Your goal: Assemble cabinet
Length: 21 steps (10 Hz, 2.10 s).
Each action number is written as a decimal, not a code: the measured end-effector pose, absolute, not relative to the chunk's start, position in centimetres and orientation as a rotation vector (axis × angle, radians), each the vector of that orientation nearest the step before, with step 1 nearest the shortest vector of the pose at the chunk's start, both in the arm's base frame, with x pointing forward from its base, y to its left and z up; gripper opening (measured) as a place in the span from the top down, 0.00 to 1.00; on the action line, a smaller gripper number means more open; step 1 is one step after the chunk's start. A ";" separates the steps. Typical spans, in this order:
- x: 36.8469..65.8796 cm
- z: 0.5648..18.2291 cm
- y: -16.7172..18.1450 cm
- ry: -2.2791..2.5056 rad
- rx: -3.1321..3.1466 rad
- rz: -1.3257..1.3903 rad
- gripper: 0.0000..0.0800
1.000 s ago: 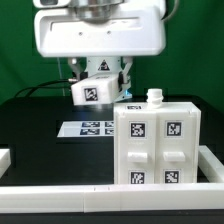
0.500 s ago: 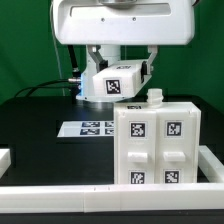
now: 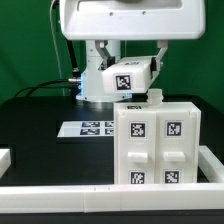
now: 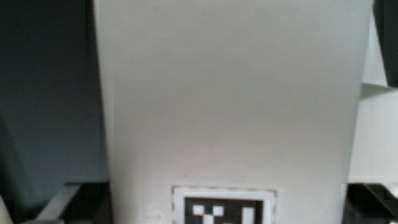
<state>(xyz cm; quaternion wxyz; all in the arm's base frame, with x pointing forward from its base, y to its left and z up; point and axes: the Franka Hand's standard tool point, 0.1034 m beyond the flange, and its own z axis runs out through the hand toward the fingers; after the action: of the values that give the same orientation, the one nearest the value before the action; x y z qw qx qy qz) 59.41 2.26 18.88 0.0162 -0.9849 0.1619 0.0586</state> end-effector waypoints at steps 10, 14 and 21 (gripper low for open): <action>61.0 16.9 4.1 0.476 -3.077 0.151 0.30; 61.6 16.0 3.6 0.480 -3.083 0.128 0.30; 62.0 16.1 3.8 0.459 -3.085 0.078 0.30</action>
Offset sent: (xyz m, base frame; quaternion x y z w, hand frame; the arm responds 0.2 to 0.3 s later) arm 0.0068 0.0124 -0.0153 -0.0115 0.0063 -0.0021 0.9999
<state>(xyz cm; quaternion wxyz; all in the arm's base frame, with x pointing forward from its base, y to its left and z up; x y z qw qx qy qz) 62.01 3.81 16.05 0.0108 -0.9887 0.1471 0.0252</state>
